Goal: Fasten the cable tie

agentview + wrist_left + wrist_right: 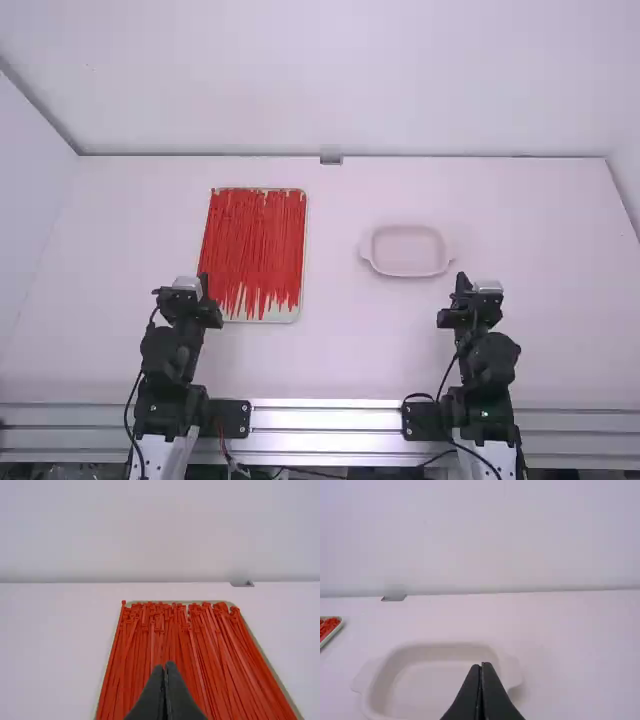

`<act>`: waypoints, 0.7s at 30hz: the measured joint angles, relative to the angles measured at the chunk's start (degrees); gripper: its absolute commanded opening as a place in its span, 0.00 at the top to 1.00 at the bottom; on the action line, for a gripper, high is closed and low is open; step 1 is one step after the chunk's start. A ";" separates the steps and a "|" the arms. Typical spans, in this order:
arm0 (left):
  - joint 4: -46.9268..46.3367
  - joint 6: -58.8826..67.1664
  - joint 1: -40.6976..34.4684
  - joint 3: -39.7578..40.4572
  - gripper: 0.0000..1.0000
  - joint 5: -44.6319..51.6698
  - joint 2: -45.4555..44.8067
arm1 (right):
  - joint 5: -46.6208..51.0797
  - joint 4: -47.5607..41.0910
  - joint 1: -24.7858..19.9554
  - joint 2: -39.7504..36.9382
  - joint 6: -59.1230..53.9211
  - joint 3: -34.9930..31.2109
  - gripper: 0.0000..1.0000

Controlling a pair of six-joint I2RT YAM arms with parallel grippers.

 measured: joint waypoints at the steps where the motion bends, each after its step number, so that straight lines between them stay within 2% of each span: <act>1: 0.00 -0.02 -0.02 0.00 1.00 -0.02 0.00 | 0.04 0.09 0.00 0.00 0.09 0.00 1.00; 10: 0.24 -0.02 -0.02 0.00 0.96 0.00 0.87 | -0.48 0.33 0.00 0.70 0.04 -0.02 0.96; 21: 0.90 -0.76 -0.07 4.07 0.83 2.69 8.33 | -4.11 1.36 0.00 8.39 1.33 3.21 0.83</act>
